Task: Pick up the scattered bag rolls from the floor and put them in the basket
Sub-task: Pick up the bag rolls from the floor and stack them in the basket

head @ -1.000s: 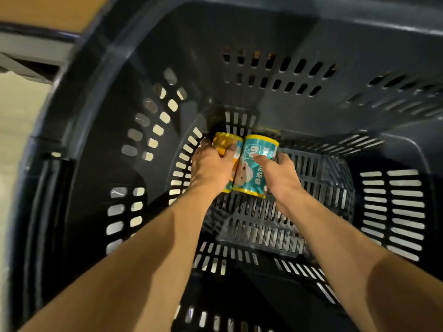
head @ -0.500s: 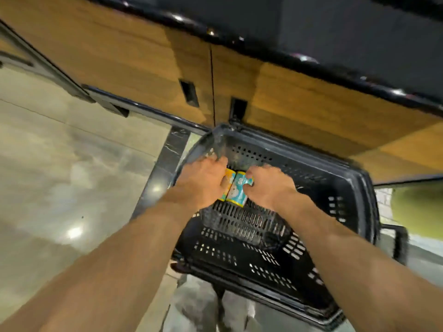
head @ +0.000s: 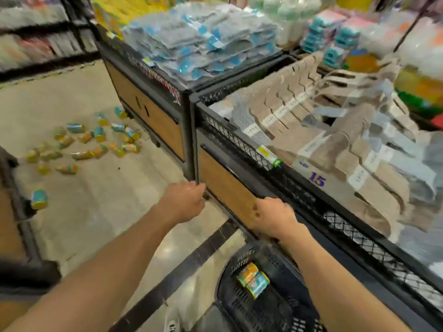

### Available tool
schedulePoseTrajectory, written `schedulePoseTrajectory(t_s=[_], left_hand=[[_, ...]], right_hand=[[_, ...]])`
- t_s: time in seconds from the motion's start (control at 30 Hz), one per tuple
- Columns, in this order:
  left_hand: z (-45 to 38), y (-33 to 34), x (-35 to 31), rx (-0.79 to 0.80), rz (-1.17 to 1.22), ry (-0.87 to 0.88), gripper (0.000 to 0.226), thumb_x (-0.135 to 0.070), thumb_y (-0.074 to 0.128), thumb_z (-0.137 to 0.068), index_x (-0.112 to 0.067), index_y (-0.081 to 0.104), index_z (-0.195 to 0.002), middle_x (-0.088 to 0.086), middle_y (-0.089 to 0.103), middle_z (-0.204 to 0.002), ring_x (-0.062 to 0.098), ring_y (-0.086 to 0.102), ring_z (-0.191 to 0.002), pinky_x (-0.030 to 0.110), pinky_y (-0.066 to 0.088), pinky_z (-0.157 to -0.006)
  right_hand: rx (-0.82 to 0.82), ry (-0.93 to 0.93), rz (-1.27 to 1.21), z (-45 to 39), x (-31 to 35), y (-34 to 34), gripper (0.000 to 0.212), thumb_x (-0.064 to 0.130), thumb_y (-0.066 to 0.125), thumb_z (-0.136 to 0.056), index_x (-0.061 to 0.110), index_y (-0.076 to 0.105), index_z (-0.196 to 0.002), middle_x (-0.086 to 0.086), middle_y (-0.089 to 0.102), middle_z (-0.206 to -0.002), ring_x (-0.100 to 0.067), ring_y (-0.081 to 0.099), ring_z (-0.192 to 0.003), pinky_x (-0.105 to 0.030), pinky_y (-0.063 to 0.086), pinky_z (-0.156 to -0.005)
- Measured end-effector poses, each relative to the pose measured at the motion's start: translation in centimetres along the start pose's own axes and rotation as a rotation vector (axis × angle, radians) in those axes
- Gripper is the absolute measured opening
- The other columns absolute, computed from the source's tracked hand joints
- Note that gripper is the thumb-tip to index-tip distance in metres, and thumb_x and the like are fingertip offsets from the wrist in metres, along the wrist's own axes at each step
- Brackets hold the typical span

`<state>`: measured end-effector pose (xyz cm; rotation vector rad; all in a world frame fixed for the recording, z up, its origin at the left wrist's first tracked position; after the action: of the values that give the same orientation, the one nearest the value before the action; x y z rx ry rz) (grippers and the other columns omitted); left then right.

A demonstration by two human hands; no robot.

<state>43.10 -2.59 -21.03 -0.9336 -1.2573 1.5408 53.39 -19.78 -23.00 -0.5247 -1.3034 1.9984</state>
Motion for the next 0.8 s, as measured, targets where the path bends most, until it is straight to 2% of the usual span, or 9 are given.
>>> schedulePoseTrajectory(t_s=[0.07,0.2,0.3,0.4,0.6,0.8], left_hand=[[1.6,-4.3,5.3,-0.063,0.021,-0.084,0.032,-0.042,0.04,-0.1,-0.019,0.052,-0.119,0.005,0.063,-0.113,0.029,0.062,-0.103,0.037,0.047,-0.075],[5.0,-10.9,15.8,-0.172,0.037,-0.2,0.029,-0.042,0.04,-0.1,-0.019,0.052,-0.113,0.005,0.062,-0.107,0.029,0.062,-0.098,0.037,0.046,-0.07],[7.9,-12.7,22.3,-0.222,0.002,-0.243,0.028,-0.04,0.041,-0.099,-0.018,0.052,-0.112,0.005,0.062,-0.107,0.028,0.063,-0.098,0.036,0.044,-0.066],[10.5,-12.7,29.0,-0.221,-0.023,-0.328,0.03,-0.04,0.042,-0.098,-0.017,0.054,-0.114,0.006,0.064,-0.111,0.028,0.063,-0.102,0.035,0.04,-0.066],[15.1,-10.8,41.7,-0.177,0.047,-0.522,0.039,-0.044,0.042,-0.098,-0.021,0.052,-0.127,0.003,0.063,-0.123,0.027,0.061,-0.112,0.038,0.05,-0.08],[17.4,-9.3,52.4,-0.185,0.049,-0.701,0.032,-0.043,0.042,-0.097,-0.019,0.052,-0.116,0.005,0.064,-0.113,0.029,0.064,-0.105,0.038,0.051,-0.075]], right_hand=[[-0.064,-0.065,0.03,-1.0,4.5,-5.0,0.022,0.026,0.05,-0.096,0.018,0.06,-0.112,-0.005,0.063,-0.106,-0.03,0.062,-0.096,-0.043,0.054,-0.086],[-0.212,-0.198,0.029,-2.2,15.4,-13.3,0.016,0.031,0.046,-0.098,0.017,0.055,-0.101,-0.004,0.061,-0.094,-0.027,0.061,-0.086,-0.039,0.053,-0.071],[-0.234,-0.266,0.011,-3.5,23.1,-16.4,0.016,0.034,0.047,-0.098,0.021,0.056,-0.098,-0.001,0.062,-0.091,-0.024,0.062,-0.084,-0.04,0.055,-0.072],[-0.239,-0.342,0.045,-5.4,30.4,-18.5,0.018,0.039,0.049,-0.097,0.023,0.059,-0.099,0.001,0.064,-0.095,-0.022,0.062,-0.086,-0.043,0.057,-0.076],[-0.221,-0.513,0.126,-9.4,43.3,-21.0,0.027,0.041,0.048,-0.097,0.023,0.062,-0.112,0.001,0.066,-0.108,-0.023,0.063,-0.1,-0.042,0.056,-0.082],[-0.183,-0.627,0.168,-16.1,54.3,-21.7,0.028,0.043,0.051,-0.096,0.028,0.064,-0.115,-0.001,0.067,-0.112,-0.024,0.064,-0.104,-0.04,0.055,-0.083]])
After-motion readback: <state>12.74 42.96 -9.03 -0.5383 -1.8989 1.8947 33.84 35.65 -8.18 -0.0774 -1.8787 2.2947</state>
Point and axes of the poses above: each hand's wrist, its own z-axis away from the middle knuckle, its own y-axis out of the palm, x = y × z, the point moved 10 cm from there along -z, towards the middle knuckle
